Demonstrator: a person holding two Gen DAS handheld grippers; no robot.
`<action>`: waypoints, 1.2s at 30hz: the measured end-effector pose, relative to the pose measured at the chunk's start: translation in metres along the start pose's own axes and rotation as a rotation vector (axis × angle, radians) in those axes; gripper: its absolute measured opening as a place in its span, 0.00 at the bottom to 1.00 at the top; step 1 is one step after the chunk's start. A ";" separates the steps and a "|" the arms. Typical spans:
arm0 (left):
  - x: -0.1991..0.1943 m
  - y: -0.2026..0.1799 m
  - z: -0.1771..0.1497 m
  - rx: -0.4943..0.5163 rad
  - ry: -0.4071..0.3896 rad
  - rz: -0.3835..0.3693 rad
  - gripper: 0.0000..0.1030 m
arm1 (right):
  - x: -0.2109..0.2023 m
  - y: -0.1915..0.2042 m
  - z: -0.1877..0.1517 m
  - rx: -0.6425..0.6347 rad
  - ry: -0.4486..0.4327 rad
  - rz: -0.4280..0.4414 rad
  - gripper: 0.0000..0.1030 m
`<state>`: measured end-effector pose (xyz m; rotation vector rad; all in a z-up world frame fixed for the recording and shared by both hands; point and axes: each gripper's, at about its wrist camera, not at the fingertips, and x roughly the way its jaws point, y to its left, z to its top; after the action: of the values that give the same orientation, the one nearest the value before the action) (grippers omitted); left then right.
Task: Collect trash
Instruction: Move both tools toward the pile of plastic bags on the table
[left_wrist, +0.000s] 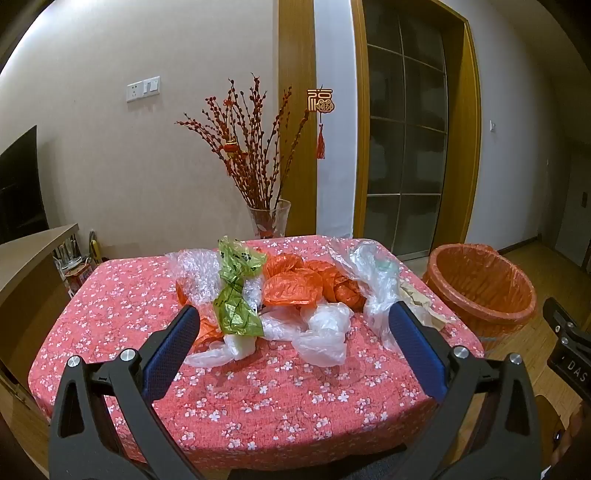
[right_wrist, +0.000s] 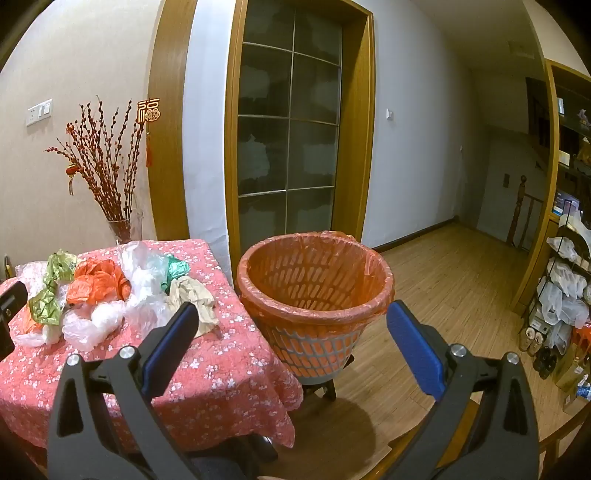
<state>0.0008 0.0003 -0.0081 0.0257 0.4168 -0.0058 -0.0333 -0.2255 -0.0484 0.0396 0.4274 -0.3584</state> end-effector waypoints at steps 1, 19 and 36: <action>0.000 0.000 0.001 0.000 0.000 0.000 0.98 | 0.000 0.000 0.000 0.000 0.000 0.000 0.96; 0.000 -0.001 -0.007 -0.002 0.006 -0.001 0.98 | 0.001 0.000 -0.001 0.000 0.000 0.000 0.96; 0.003 0.000 -0.006 -0.007 0.020 0.001 0.98 | 0.004 -0.001 -0.004 0.004 0.004 0.002 0.96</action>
<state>0.0007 0.0003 -0.0150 0.0193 0.4373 -0.0034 -0.0321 -0.2274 -0.0541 0.0445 0.4304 -0.3572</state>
